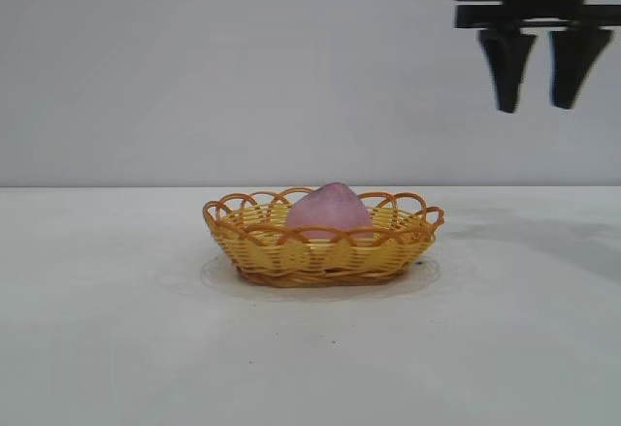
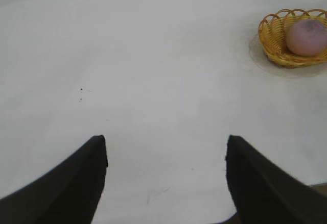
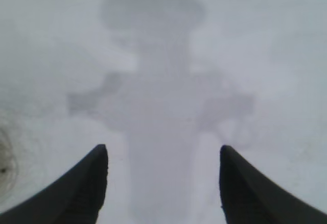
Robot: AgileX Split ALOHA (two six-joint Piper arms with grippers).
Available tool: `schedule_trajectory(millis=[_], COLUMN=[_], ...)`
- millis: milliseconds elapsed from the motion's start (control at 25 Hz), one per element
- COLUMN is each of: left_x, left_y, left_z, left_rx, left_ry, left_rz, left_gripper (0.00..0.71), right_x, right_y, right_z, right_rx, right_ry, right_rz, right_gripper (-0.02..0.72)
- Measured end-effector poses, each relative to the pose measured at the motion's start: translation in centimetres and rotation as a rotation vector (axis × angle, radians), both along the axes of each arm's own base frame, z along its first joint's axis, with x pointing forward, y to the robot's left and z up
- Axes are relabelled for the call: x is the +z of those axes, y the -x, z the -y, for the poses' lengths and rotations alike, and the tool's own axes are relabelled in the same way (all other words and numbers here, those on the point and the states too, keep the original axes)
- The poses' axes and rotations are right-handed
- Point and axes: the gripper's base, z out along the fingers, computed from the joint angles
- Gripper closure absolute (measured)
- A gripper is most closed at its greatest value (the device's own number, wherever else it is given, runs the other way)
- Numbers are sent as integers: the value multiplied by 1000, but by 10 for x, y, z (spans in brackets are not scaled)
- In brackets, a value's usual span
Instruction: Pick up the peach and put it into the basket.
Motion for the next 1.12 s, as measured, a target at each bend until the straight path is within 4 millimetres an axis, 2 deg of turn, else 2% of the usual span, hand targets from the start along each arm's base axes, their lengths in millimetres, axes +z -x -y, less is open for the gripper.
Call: schedule_trajectory(millis=[120, 240, 560, 800, 840, 1120], left_x=[0, 0, 0, 0, 0, 0], left_y=[0, 0, 0, 0, 0, 0], left_z=[0, 0, 0, 0, 0, 0], left_rx=[0, 0, 0, 1, 1, 1], left_ry=[0, 0, 0, 2, 2, 2], left_rz=[0, 0, 0, 0, 0, 0], left_gripper=[230, 230, 230, 230, 230, 230], right_x=[0, 3, 41, 65, 73, 114], right_y=[-2, -1, 29, 76, 86, 164], right_z=[19, 29, 33, 37, 37, 43], right_rx=[-54, -85, -90, -92, -92, -92], right_ry=[-7, -13, -10, -12, -14, -26], right_rz=[-1, 2, 53, 65, 81, 182], right_gripper=[317, 317, 317, 317, 276, 292])
